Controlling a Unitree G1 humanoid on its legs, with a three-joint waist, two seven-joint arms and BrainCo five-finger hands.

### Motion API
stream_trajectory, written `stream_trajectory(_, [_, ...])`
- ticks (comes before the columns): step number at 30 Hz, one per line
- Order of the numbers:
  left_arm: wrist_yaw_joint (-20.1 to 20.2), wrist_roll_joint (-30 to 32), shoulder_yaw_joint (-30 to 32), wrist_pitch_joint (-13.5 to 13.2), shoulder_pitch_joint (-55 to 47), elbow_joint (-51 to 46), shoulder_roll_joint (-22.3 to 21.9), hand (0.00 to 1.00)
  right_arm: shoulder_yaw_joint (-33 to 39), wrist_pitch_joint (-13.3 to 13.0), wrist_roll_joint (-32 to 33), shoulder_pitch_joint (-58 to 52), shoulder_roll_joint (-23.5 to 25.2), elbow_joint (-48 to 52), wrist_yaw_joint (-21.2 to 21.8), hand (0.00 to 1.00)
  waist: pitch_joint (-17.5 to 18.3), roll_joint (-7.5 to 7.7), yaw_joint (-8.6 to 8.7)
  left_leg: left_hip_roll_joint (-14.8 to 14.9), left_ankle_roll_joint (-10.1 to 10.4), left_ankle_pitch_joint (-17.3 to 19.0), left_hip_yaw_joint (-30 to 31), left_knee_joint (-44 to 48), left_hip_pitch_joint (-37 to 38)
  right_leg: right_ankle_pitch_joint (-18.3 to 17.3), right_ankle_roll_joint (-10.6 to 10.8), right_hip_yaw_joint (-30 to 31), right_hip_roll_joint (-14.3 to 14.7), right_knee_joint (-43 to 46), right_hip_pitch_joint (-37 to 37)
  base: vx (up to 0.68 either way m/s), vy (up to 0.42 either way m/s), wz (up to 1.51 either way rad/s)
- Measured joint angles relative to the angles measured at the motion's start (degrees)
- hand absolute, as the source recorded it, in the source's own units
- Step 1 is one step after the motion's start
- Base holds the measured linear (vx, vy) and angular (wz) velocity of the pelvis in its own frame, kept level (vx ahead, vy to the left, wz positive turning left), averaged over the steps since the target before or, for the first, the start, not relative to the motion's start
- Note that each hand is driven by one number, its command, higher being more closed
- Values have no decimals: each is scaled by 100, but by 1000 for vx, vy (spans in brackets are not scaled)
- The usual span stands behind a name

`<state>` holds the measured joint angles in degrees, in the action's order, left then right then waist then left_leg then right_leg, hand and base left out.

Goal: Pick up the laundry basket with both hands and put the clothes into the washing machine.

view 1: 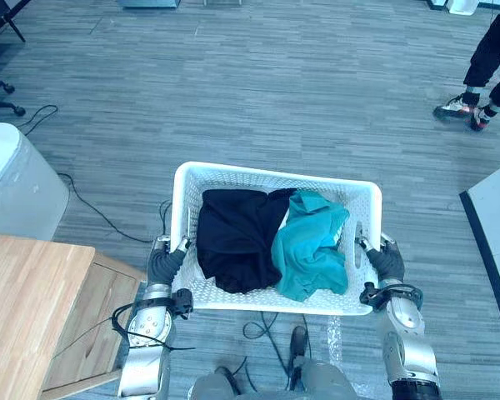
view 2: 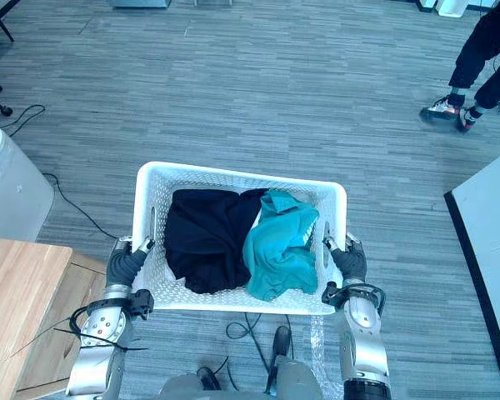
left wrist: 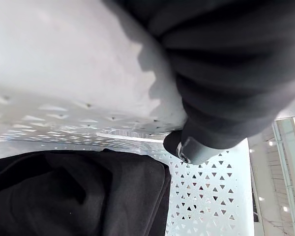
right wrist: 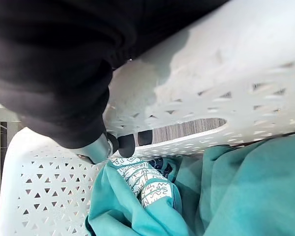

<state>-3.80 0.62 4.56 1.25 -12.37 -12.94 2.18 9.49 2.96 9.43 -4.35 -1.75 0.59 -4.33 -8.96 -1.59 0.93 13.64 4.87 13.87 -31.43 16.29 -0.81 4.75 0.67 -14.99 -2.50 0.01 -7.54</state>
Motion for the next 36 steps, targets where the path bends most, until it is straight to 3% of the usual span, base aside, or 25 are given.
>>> stream_trajectory(3, [0,9,16,17,-3,45,28,100,-66,-2,1,-31,20,-74,-62,100,-7,7,-13,250,-40,26,285,782,-75,-461,-8,-92,30,389,182,112,4,19])
stream_trajectory(5, [-6,10,69,28,-116,63,27,100,-229,-2,-1,-60,9,-105,-91,100,-73,-99,-165,707,-720,-44,686,2323,-396,-783,-76,-59,153,670,464,146,-22,-21])
stream_trajectory(6, [-20,9,189,25,-209,62,31,100,-381,0,-4,-67,4,-107,-111,100,-124,-189,-264,968,-1381,-510,1057,3404,-737,-1028,-135,71,263,874,604,104,-13,-52])
stream_trajectory(7, [-37,6,275,19,-275,62,32,100,-494,1,-11,-66,12,-107,-130,100,-134,-220,-335,1010,-1482,-1106,1423,3950,-1004,-1177,-175,169,283,968,708,182,26,-60])
stream_trajectory(8, [-77,3,320,7,-334,58,35,100,-591,2,-59,-51,10,-104,-191,100,-146,-147,-401,922,-1198,-1409,1813,4436,-1389,-1302,-163,315,234,955,832,288,45,-36])
stream_trajectory(9, [-118,-8,305,-29,-330,47,39,100,-581,4,-70,-6,-30,-103,-239,100,-123,-200,-432,770,-967,-976,1961,4562,-1697,-1353,-170,347,213,967,818,358,67,-16])
stream_trajectory(11, [-129,-21,229,-52,-305,27,7,100,-578,21,-72,89,-157,-117,-324,100,-160,-170,-463,312,-878,-396,2041,4172,-2116,-1464,-172,427,69,987,808,301,64,-8])
stream_trajectory(13, [-148,-60,246,-50,-307,27,-11,100,-581,61,-71,231,-182,-208,-323,100,-234,-53,-502,-184,-599,-231,2038,2845,-2409,-1666,-17,487,-155,989,919,377,122,-16])
stream_trajectory(15, [-160,-126,246,-50,-310,24,-84,100,-586,95,-72,481,-281,-407,-323,100,-247,-29,-513,-398,-115,-557,2052,1134,-2563,-1928,207,524,-288,978,1136,378,152,-14])
stream_trajectory(16, [-168,-126,243,-50,-312,20,-130,100,-587,96,-73,540,-321,-455,-322,100,-234,-42,-536,-417,-31,-654,2065,686,-2521,-2019,302,552,-308,985,1197,404,208,-34])
stream_trajectory(17, [-204,-127,244,-48,-316,14,-130,100,-593,96,-90,591,-299,-523,-323,100,-191,43,-644,-549,-301,-1174,2015,825,-2483,-2264,407,675,-487,1025,1324,723,337,-25])
stream_trajectory(18, [-207,-126,250,-48,-373,10,-82,100,-614,97,-105,598,-234,-567,-293,100,-12,349,-622,-809,-562,-727,1916,1231,-2623,-2379,461,720,-743,1142,1377,623,291,-9])
stream_trajectory(19, [-214,-126,251,-46,-368,11,-107,100,-604,96,-110,638,-239,-575,-277,100,22,403,-586,-873,-706,-536,1892,1467,-2691,-2398,560,728,-855,1457,1274,842,352,18])
stream_trajectory(20, [-231,-124,242,-36,-349,14,-144,100,-543,97,-147,705,-254,-693,-286,100,18,402,-592,-910,-877,-151,1841,1912,-2678,-2402,718,834,-1034,2642,903,569,255,15])
stream_trajectory(21, [-231,-113,196,-6,-363,19,-107,100,-494,99,-187,763,-227,-857,-283,100,12,414,-621,-985,-990,125,1784,2073,-2497,-2187,981,972,-1204,3755,537,858,381,18])
stream_trajectory(22, [-230,-105,134,97,-410,32,-65,100,-482,119,-255,782,-166,-1069,-286,100,7,417,-592,-1134,-1137,425,1749,2111,-2059,-1783,1037,1060,-1393,5231,197,577,240,11])
stream_trajectory(23, [-232,-99,110,138,-452,31,-52,100,-492,146,-283,771,-133,-1130,-286,100,-5,403,-578,-1202,-1157,549,1749,2061,-1765,-1733,949,1027,-1473,5850,71,740,241,7])
stream_trajectory(25, [-274,-99,126,154,-571,4,98,100,-558,190,-332,656,-8,-1092,-287,100,-60,186,-588,-1225,-1140,830,1818,1494,-570,-1865,402,659,-1320,7009,-315,704,169,-13])
stream_trajectory(27, [-294,-104,124,123,-556,-132,222,100,-579,189,-331,541,36,-779,-293,100,-56,120,-476,-1227,-1107,854,1898,915,58,-2065,138,268,-1098,6743,-852,644,98,12])
stream_trajectory(30, [-263,-109,52,64,-398,-227,256,100,-470,185,-325,441,20,-415,-307,100,-57,80,-251,-1229,-866,895,2118,337,660,-2076,96,-230,-920,5007,-1577,566,34,38])
stream_trajectory(32, [-234,-101,72,68,-203,-136,272,100,-446,179,-292,451,29,-421,-319,100,-25,125,-162,-1167,-447,986,2217,-30,1146,-1121,185,-334,-545,1840,-1684,700,-35,33])
stream_trajectory(33, [-236,-95,70,68,-120,-22,274,100,-431,170,-290,458,17,-420,-321,100,-35,115,-142,-1210,-274,1072,2309,-96,1297,-720,224,-208,-430,1244,-1721,654,-86,35])
stream_trajectory(34, [-236,-95,66,70,-71,62,259,100,-425,174,-291,453,-6,-425,-321,100,7,175,-113,-1164,-139,1146,2380,-127,1478,-355,186,-33,-360,1189,-1746,699,-132,47])
stream_trajectory(35, [-237,-94,53,73,-41,210,181,100,-426,203,-296,433,-65,-449,-322,100,72,-2,-25,-966,-45,1197,2554,-119,1682,425,-183,191,-142,1423,-1695,738,-136,32])
stream_trajectory(36, [-241,-60,84,87,-25,254,39,100,-429,214,-316,467,-115,-445,-321,100,72,-275,-46,-653,62,1122,2631,202,1685,98,-312,105,16,1935,-1734,755,-136,26])
